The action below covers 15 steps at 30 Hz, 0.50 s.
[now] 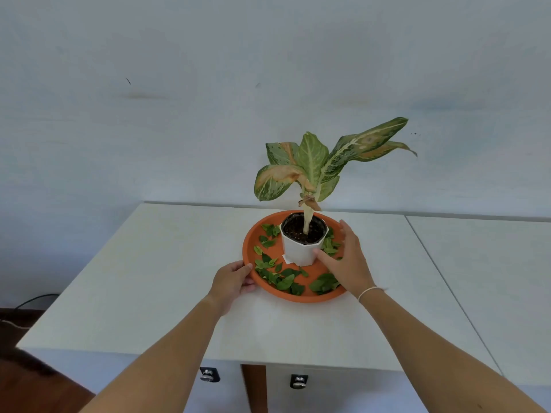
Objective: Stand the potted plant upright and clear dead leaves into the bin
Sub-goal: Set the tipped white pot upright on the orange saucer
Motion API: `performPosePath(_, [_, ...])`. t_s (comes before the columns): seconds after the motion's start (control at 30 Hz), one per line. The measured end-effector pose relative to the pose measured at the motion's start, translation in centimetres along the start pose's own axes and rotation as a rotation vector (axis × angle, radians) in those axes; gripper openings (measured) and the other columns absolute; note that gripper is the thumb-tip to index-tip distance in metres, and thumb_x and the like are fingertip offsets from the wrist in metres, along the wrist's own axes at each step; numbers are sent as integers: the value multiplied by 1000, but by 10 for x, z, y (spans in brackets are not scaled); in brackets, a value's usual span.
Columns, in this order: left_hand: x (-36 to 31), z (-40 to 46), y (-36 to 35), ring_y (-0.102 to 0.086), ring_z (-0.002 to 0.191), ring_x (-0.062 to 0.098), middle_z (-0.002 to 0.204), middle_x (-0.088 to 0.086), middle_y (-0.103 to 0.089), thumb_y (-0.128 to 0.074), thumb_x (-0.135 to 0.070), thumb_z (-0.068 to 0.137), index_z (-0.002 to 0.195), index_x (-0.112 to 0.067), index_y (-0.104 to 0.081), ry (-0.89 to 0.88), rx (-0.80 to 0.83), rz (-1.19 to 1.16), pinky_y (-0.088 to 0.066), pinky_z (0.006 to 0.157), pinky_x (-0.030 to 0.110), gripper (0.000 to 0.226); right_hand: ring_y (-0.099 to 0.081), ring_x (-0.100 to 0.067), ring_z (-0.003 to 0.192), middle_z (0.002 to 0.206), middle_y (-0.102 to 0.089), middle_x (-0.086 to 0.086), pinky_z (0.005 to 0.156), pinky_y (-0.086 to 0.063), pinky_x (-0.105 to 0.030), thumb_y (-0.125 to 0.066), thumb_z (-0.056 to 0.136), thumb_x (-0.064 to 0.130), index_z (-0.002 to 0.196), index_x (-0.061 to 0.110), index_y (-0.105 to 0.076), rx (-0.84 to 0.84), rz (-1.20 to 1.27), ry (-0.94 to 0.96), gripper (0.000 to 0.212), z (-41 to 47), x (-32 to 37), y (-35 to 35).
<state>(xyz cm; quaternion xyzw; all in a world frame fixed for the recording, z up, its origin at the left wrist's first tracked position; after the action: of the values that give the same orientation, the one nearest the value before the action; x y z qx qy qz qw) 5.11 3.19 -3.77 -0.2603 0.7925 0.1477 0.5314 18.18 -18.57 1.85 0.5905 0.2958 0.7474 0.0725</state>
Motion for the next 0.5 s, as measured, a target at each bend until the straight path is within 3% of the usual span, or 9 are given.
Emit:
performPosePath(0.23, [-8, -4, -1, -57, 67, 19, 83, 12, -62, -51, -14, 95, 122, -4, -59, -17, -56, 137, -58, 60, 28, 30, -47, -18, 126, 141, -45, -3, 100, -41, -27, -60, 90, 24, 143, 19, -37, -43, -47, -53, 58, -7, -10, 27])
performPosePath(0.37, [-15, -3, 0, -54, 63, 21, 74, 9, -57, -55, -15, 93, 139, -11, -42, -84, -129, 273, -52, 60, 32, 48, -44, -18, 130, 144, -44, -1, 104, -41, -31, -58, 91, 27, 143, 20, -38, 16, -130, -60, 56, -12, -12, 24])
performPosePath(0.43, [-22, -5, -1, -57, 74, 23, 87, 9, -61, -57, -17, 91, 142, -13, -38, -152, -167, 412, -54, 69, 36, 54, -44, -18, 131, 145, -43, 0, 104, -41, -31, -59, 90, 29, 143, 21, -38, 49, -177, -44, 58, -13, -12, 21])
performPosePath(0.5, [-28, -7, -4, -58, 97, 25, 113, 13, -58, -58, -19, 91, 140, -15, -40, -226, -207, 565, -51, 84, 35, 53, -46, -18, 129, 145, -42, 1, 102, -42, -31, -60, 89, 32, 143, 21, -37, 91, -236, -30, 59, -15, -11, 18])
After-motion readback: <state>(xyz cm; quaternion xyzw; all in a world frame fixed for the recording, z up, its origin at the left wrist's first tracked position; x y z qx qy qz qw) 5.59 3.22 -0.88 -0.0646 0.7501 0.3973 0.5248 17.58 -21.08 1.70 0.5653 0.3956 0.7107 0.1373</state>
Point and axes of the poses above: each hand's wrist, its own z-axis towards the middle knuckle, its own y-axis out of the back of the hand, x = y × z, the point moved 5 cm from there along z, towards the middle knuckle
